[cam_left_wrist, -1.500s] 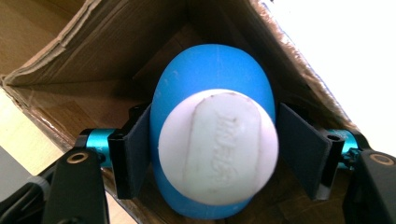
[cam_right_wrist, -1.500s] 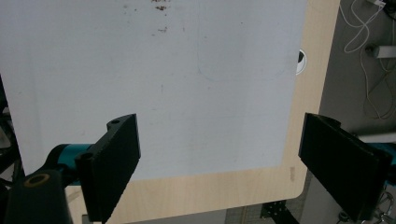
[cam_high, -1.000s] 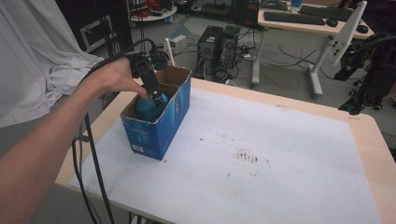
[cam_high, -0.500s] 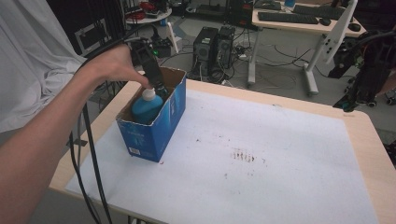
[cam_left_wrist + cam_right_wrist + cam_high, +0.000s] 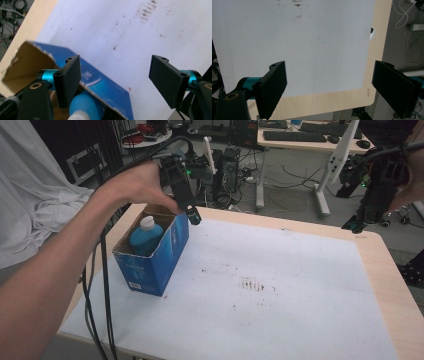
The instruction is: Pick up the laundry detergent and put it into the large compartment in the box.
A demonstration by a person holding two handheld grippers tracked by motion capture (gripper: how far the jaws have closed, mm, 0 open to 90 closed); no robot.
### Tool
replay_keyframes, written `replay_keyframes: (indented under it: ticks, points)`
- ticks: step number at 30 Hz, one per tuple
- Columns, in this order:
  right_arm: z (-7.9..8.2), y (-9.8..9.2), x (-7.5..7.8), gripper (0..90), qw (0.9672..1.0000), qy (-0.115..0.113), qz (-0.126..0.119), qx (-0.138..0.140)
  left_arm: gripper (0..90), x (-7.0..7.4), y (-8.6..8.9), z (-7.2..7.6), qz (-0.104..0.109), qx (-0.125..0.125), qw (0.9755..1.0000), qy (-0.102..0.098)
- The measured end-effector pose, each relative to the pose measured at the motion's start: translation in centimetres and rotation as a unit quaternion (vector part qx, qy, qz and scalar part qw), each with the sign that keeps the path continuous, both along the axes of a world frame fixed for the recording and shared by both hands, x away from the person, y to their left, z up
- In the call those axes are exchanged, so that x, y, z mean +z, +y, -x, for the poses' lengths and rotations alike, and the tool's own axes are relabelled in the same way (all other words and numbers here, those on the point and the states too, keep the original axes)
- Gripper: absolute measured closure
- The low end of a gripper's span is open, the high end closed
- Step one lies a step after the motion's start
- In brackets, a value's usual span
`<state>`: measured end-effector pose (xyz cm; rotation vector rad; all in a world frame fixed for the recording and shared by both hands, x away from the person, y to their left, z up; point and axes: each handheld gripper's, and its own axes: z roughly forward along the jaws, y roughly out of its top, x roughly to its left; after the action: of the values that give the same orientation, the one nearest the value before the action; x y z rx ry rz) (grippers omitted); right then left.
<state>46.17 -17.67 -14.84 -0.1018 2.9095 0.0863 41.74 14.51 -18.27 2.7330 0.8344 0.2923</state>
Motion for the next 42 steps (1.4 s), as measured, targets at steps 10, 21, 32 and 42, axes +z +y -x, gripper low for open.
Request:
replay_keyframes:
  ticks: [10, 21, 32, 42]
  points:
    - [0.2, 0.4, 0.1, 11.9, 1.0000, -0.004, -0.005, 0.001, 18.9, -1.7, -4.0, 0.2, -0.012, -0.060, 0.9980, 0.018]
    - [0.3, 0.7, 0.1, 11.9, 1.0000, -0.007, -0.003, -0.002, 18.9, -4.3, -6.4, 0.6, -0.020, -0.099, 0.9944, 0.031]
    - [0.6, 1.5, 0.0, 11.9, 0.9999, -0.011, -0.010, -0.001, 18.9, -7.8, -7.8, 0.9, -0.025, -0.131, 0.9892, 0.061]
    - [0.8, 1.6, 0.0, 11.9, 0.9998, -0.016, -0.010, 0.002, 18.9, -10.3, -8.6, 0.7, -0.043, -0.153, 0.9838, 0.083]
